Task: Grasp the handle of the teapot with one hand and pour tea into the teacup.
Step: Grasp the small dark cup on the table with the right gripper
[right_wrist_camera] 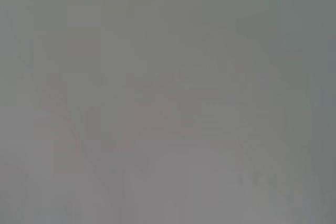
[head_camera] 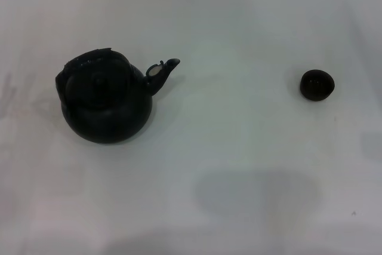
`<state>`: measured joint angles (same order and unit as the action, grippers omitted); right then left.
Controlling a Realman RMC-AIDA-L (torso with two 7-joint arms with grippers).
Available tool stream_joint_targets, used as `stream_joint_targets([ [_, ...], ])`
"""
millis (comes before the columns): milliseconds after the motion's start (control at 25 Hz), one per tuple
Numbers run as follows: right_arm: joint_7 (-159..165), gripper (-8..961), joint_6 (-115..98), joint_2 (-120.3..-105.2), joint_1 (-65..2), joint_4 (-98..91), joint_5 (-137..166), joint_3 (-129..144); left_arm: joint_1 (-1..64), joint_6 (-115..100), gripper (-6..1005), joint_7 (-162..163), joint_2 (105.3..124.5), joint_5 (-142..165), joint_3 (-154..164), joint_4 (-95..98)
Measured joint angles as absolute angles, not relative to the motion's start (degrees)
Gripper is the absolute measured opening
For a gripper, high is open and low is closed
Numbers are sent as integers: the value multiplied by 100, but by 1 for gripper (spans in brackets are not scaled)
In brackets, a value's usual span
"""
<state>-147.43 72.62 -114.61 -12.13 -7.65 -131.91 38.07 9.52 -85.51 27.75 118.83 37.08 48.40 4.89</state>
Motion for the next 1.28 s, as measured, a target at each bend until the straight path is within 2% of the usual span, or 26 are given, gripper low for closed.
stream_joint_targets([
  [680,-14747,861,7257,-11475,-1169,-764,-13187,3922,1010,-8530,845,2761,11889,3696,4835,469],
  [840,-14474,861,7262,-11269,-1156,-1031,-13178,4525,978,-8535,845,2774,11891,3715,4839,456],
  [1080,-12941,862,7350,-10611,-1115,-2031,-12300,5170,956,-8530,845,2786,11894,3718,4833,432],
  [1160,-12456,863,7407,-10470,-1102,-2513,-11801,5139,946,-8529,845,2787,11899,3714,4833,430],
  [1280,-11635,863,7444,-10356,-1050,-3401,-10959,5122,932,-8527,845,2793,11902,3708,4833,430],
])
